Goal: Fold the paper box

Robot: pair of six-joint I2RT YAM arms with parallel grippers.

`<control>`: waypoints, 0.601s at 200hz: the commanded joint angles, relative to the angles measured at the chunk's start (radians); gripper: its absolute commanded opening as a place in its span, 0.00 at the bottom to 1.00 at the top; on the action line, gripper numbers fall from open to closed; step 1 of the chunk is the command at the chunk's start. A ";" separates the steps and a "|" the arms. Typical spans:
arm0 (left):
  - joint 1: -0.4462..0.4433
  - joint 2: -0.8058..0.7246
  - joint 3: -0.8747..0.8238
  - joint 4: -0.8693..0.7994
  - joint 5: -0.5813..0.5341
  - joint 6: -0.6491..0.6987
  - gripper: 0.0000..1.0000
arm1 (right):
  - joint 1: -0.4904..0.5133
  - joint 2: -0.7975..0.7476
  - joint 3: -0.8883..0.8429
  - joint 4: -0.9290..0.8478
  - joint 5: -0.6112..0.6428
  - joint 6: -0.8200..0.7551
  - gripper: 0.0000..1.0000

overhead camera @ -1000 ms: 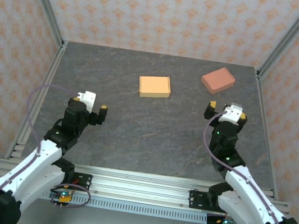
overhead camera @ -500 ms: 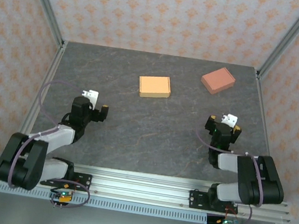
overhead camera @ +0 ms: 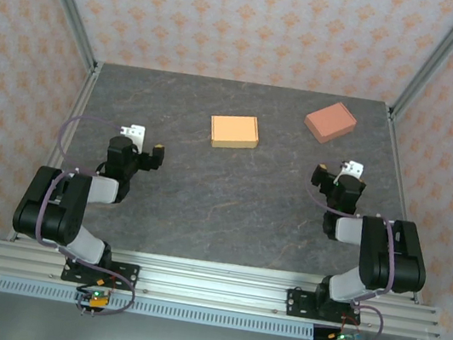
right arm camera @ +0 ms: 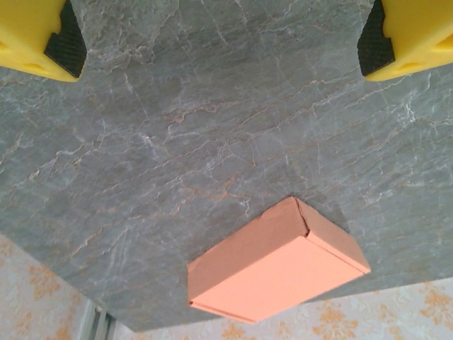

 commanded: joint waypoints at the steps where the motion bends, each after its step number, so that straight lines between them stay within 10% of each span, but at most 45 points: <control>1: 0.007 -0.008 0.000 0.052 0.000 -0.010 1.00 | -0.007 0.001 0.038 -0.048 -0.005 0.030 0.99; 120: -0.014 -0.005 0.012 0.034 -0.100 -0.025 1.00 | -0.007 -0.001 0.041 -0.058 -0.007 0.028 0.99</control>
